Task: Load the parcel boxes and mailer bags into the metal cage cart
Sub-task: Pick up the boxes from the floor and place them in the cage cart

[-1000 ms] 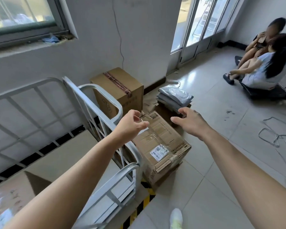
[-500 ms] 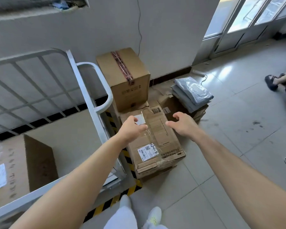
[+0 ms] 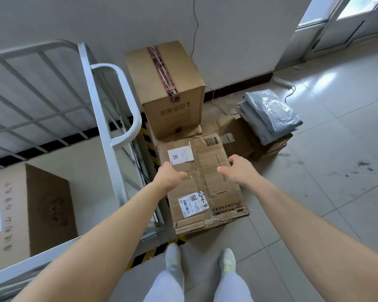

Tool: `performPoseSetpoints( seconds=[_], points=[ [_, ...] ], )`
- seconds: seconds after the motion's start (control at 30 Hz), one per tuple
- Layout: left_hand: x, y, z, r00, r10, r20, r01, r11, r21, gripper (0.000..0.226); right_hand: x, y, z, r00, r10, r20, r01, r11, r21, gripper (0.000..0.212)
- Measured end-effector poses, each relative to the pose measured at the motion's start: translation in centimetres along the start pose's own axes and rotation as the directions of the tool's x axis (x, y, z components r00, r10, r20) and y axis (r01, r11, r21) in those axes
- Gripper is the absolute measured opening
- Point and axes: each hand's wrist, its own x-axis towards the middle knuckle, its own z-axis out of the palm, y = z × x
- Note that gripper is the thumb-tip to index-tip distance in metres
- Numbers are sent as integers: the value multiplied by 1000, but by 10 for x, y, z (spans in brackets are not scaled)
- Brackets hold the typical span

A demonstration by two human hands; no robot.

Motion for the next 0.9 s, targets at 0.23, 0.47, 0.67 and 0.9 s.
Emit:
performPoseSetpoints(
  seconds=[0.23, 0.47, 0.67, 0.9],
  points=[
    [54, -20, 32, 976, -199, -92, 197, 980, -37, 72, 63, 23, 18, 993, -42, 108, 54, 993, -107, 69],
    [92, -63, 82, 925, -362, -119, 351, 931, -103, 70, 121, 62, 61, 990, 37, 138, -21, 993, -115, 72],
    [126, -96, 99, 894, -431, -123, 390, 883, -262, 77, 159, 93, 95, 987, 157, 23, -155, 985, -79, 79],
    [170, -123, 118, 893, -443, -84, 365, 818, -444, 95, 193, 118, 114, 926, 356, 126, -378, 879, 290, 88]
  ],
)
